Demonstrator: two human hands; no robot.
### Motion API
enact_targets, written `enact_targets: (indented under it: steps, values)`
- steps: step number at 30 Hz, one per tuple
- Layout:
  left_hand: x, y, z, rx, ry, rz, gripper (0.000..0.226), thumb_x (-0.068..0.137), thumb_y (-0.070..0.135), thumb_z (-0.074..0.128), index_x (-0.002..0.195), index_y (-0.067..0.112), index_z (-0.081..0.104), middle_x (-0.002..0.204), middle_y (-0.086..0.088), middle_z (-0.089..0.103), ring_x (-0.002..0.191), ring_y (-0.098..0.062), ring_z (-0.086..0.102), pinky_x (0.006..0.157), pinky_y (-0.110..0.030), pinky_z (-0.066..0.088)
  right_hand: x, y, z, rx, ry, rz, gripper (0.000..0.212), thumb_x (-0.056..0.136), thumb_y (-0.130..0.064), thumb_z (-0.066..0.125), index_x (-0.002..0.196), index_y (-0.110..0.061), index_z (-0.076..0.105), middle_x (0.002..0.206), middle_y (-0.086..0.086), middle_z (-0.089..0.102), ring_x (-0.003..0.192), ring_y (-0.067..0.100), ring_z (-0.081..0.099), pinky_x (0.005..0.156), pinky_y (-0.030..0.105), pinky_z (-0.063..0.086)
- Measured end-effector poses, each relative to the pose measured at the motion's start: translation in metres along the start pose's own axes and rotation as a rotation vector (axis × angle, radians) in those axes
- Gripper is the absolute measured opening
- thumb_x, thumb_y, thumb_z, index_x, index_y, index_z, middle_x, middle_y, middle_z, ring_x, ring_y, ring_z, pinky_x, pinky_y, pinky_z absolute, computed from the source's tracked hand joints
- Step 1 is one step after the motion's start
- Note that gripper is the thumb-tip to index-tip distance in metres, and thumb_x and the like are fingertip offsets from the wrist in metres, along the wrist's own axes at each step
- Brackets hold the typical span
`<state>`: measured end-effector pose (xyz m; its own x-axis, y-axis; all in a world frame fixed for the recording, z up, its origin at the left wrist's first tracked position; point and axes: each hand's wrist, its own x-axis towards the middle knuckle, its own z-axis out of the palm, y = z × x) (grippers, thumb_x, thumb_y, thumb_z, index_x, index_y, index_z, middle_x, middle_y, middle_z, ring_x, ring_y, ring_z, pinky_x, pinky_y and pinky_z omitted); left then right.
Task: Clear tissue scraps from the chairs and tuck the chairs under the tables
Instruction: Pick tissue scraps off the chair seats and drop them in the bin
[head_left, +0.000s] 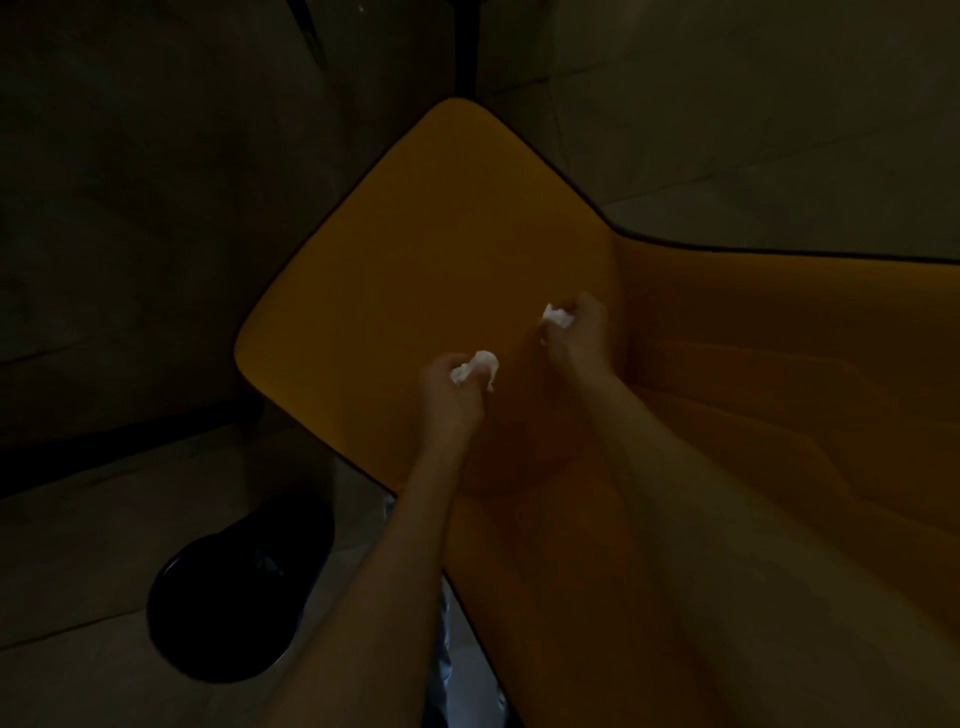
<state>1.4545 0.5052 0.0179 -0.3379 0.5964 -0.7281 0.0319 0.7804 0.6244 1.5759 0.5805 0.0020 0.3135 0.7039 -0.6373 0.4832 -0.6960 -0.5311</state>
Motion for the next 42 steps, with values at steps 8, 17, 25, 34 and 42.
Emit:
enact_targets:
  steps: [8,17,25,34,42]
  values:
    - [-0.013,0.033,-0.027,-0.101,0.046,0.058,0.030,0.097,0.022,0.062,0.119,0.002,0.061,0.112,-0.011,0.067,0.088,-0.013,0.066,0.063,-0.016,0.052,-0.034,-0.024,-0.017,0.269,-0.014,0.003,0.030,0.092,-0.005,0.063,0.122,-0.005,0.057,0.117,0.007,0.058,0.106,0.022,0.061,0.065,0.019,0.047]
    - [-0.072,0.134,-0.096,-0.215,0.079,0.238,0.028,0.097,0.023,0.061,0.124,0.013,0.062,0.117,-0.003,0.062,0.097,-0.010,0.061,0.075,-0.022,0.054,-0.113,-0.122,-0.055,0.608,-0.078,-0.132,0.043,0.093,-0.007,0.064,0.136,-0.006,0.056,0.131,0.016,0.061,0.116,0.025,0.061,0.097,0.040,0.054]
    - [-0.160,0.235,-0.179,-0.439,0.144,0.338,0.024,0.094,0.019,0.064,0.117,0.019,0.063,0.111,0.002,0.063,0.098,-0.014,0.065,0.072,-0.023,0.054,-0.227,-0.222,-0.108,0.738,-0.147,-0.382,0.032,0.095,-0.010,0.061,0.126,-0.009,0.059,0.116,0.003,0.063,0.103,0.019,0.066,0.079,0.027,0.060]
    - [-0.261,0.320,-0.250,-0.640,0.092,0.624,0.030,0.094,0.012,0.065,0.122,0.006,0.058,0.120,-0.008,0.061,0.099,-0.017,0.068,0.074,-0.021,0.058,-0.330,-0.310,-0.171,0.889,-0.161,-0.577,0.028,0.092,-0.012,0.065,0.120,-0.009,0.061,0.117,0.013,0.068,0.101,0.020,0.071,0.081,0.028,0.058]
    - [-0.315,0.374,-0.284,-0.729,0.051,0.791,0.020,0.095,0.007,0.062,0.115,0.009,0.065,0.118,-0.014,0.065,0.105,-0.023,0.068,0.078,-0.026,0.059,-0.392,-0.363,-0.210,0.960,-0.172,-0.722,0.019,0.094,-0.012,0.062,0.112,-0.020,0.064,0.111,0.008,0.071,0.099,0.019,0.071,0.075,0.023,0.057]
